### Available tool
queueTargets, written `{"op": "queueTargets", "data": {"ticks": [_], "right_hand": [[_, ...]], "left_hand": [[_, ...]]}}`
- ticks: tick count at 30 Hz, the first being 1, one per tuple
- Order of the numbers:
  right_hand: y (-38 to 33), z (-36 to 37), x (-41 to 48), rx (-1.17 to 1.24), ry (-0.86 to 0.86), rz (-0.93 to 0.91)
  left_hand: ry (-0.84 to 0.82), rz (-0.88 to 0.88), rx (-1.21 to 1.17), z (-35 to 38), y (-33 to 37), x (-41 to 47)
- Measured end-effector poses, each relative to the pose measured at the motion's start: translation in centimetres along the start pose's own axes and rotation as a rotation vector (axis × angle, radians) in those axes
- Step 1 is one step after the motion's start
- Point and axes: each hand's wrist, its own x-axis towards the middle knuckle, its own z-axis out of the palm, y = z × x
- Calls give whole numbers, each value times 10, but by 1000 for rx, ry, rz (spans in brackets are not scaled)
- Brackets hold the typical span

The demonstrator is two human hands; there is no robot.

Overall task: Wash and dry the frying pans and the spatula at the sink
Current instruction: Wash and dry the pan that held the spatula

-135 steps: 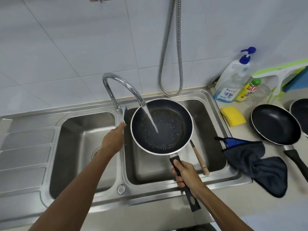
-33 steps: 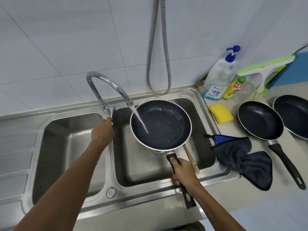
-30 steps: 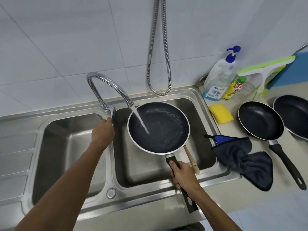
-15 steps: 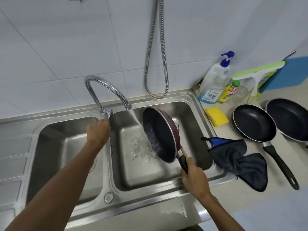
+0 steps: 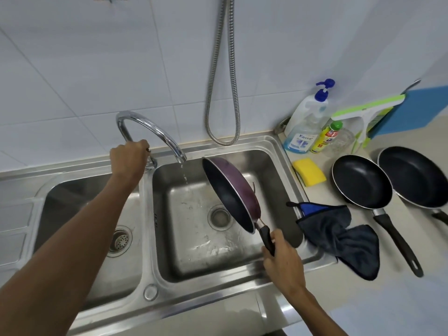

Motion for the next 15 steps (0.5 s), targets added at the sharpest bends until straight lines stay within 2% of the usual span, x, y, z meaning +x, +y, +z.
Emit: {"op": "queueTargets", "data": {"ticks": [4, 7, 10, 12, 15], "right_hand": [[1, -4, 1, -1, 17, 15], [1, -4, 1, 1, 15, 36], [-3, -4, 1, 72, -18, 66], [-7, -4, 1, 134, -59, 94], [-11, -1, -1, 186, -112, 134]], "left_hand": [[23, 7, -89, 8, 6, -8], [-35, -110, -333, 11, 22, -43], [-101, -188, -559, 16, 52, -113], [-186, -196, -681, 18, 77, -164], [-399, -249, -795, 21, 112, -220]]}}
